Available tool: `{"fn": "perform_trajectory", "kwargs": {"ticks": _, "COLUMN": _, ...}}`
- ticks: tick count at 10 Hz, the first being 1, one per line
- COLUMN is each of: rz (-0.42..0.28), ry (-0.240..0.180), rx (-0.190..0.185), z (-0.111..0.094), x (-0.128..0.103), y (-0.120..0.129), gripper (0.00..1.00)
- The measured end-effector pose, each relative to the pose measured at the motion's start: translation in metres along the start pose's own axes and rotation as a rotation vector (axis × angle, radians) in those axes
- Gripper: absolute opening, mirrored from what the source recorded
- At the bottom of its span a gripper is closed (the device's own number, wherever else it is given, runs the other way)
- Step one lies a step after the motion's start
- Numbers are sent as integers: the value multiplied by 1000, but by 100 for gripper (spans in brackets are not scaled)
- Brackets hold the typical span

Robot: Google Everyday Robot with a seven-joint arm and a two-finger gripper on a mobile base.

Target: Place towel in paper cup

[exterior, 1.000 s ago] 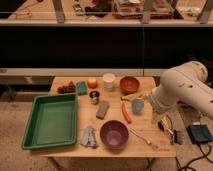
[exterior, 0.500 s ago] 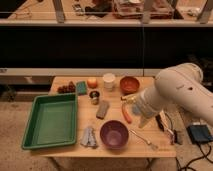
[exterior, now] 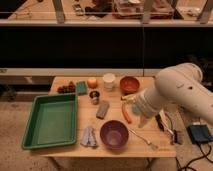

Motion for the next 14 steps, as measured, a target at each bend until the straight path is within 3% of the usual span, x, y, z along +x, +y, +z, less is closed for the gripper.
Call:
{"fn": "perform_trajectory", "kwargs": {"ticks": 1, "rz": -31, "ry": -29, "rx": 31, "z": 3, "x": 0, "y": -6, "gripper": 65}}
{"fn": "perform_trajectory", "kwargs": {"ticks": 3, "rz": -159, "ry": -87, "rx": 127, "z": 17, "x": -17, "y": -32, "gripper": 65}}
{"fn": "perform_trajectory", "kwargs": {"ticks": 4, "rz": -231, "ry": -96, "rx": 161, "z": 26, "x": -30, "y": -47, "gripper": 65}}
{"fn": "perform_trajectory", "kwargs": {"ticks": 6, "rz": -369, "ry": -66, "rx": 195, "z": 44, "x": -54, "y": -73, "gripper": 65}}
{"fn": "perform_trajectory", "kwargs": {"ticks": 8, "rz": -473, "ry": 39, "rx": 193, "z": 69, "x": -69, "y": -83, "gripper": 65}}
{"fn": "perform_trajectory", "kwargs": {"ticks": 9, "rz": -493, "ry": 53, "rx": 177, "z": 86, "x": -68, "y": -80, "gripper": 65}}
{"fn": "perform_trajectory", "kwargs": {"ticks": 11, "rz": -526, "ry": 12, "rx": 127, "z": 119, "x": -69, "y": -75, "gripper": 65}}
{"fn": "perform_trajectory", "kwargs": {"ticks": 13, "rz": -569, "ry": -63, "rx": 68, "z": 156, "x": -81, "y": -71, "gripper": 65}}
{"fn": "perform_trajectory", "kwargs": {"ticks": 14, "rz": -591, "ry": -88, "rx": 58, "z": 166, "x": -89, "y": -73, "gripper": 65}}
